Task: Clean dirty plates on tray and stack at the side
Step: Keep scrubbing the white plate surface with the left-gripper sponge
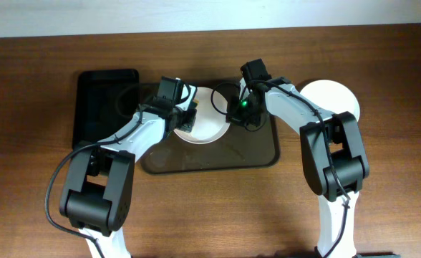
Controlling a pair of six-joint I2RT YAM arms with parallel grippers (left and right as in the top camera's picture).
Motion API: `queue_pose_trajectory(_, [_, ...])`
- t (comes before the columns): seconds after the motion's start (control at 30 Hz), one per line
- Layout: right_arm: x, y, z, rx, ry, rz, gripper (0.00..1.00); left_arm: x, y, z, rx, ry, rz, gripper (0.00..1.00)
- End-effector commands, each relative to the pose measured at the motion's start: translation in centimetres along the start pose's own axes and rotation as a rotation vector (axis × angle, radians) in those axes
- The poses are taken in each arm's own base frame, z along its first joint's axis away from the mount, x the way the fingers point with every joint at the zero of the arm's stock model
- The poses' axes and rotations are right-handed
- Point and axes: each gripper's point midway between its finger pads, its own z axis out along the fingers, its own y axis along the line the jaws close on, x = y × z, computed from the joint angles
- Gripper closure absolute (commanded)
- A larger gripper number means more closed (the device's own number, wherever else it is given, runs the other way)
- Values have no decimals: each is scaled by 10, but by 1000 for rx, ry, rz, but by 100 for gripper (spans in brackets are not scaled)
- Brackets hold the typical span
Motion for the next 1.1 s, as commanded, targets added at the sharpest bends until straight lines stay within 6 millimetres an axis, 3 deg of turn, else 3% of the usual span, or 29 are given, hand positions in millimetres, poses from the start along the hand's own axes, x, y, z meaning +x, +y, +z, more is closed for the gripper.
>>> queue_pose_trajectory(0.0, [7,-16,12,56,19,6,96,-9,-22,1,127,9,43,100])
queue_pose_trajectory(0.2, [8,-17,12,57,22,8,96,-10,-26,5,151,70,-2,100])
queue_pose_trajectory(0.4, [8,-16,12,54,24,7,96,-25,-23,13,144,127,-32,100])
queue_pose_trajectory(0.63, [9,-16,12,53,28,8,96,-17,-18,28,130,312,-38,100])
queue_pose_trajectory(0.77, [9,-16,12,53,28,8,96,-7,16,13,-57,400,-87,100])
queue_pose_trajectory(0.93, [9,-16,12,53,28,8,96,7,47,-9,-90,484,-191,100])
queue_pose_trajectory(1.07, [9,-16,12,53,28,9,96,17,42,-14,-13,528,-238,100])
